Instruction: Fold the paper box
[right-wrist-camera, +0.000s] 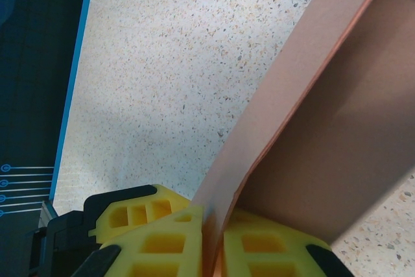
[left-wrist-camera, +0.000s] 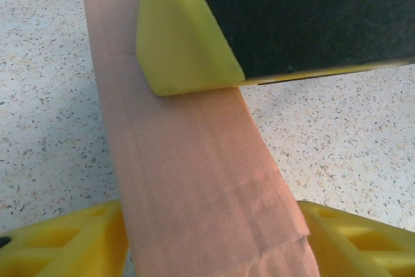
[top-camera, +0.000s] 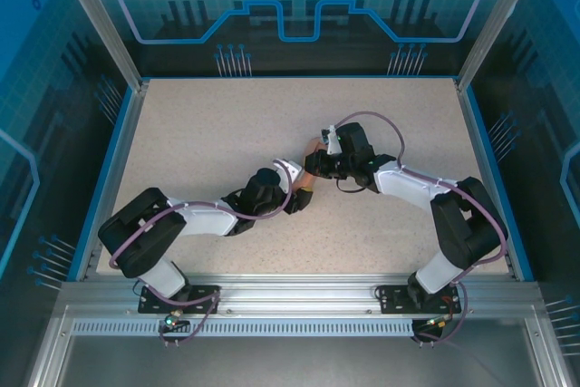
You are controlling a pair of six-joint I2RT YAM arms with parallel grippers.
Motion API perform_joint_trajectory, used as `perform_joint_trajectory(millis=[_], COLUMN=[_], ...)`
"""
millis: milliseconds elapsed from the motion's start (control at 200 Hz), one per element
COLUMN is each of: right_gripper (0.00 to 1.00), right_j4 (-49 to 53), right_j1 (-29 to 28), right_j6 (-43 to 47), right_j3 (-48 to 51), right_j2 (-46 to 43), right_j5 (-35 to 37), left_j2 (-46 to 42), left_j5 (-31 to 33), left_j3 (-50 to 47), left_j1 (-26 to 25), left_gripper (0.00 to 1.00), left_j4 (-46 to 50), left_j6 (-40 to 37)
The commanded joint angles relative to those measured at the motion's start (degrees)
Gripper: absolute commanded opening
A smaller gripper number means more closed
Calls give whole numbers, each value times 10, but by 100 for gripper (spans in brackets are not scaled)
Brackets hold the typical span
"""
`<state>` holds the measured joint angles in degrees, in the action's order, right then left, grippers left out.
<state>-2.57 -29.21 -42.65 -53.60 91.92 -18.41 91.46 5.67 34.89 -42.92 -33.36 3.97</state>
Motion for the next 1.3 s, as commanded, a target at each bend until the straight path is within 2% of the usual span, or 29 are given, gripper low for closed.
perform_joint_trajectory(millis=[0,260,520,780,891,991,1151,1296], right_gripper=[15,25,43,55,58,59,58,56], right_j4=[42,60,110,204,206,183,155,173], right_j1=[1,4,26,46,63,85,113,129], right_j6=[10,20,68,246,335,399,537,631], right_j3=[4,-10,-27,-70,-76,-70,-56,-59], right_j2=[0,-21,-81,-148,-159,-163,-155,-135], right_j5=[22,24,38,79,80,73,15,15], left_j2=[6,-3,-33,-78,-94,-102,-95,-91], left_j5=[7,-4,-45,-132,-175,-230,-321,-361], left_j3=[11,7,-3,2,7,20,42,48], left_j1=[2,14,41,79,95,116,149,161], left_gripper=[61,48,42,38,36,36,36,36], left_j4=[-25,-13,3,57,87,129,175,198], left_j6=[-10,-17,-37,-88,-119,-144,-174,-212])
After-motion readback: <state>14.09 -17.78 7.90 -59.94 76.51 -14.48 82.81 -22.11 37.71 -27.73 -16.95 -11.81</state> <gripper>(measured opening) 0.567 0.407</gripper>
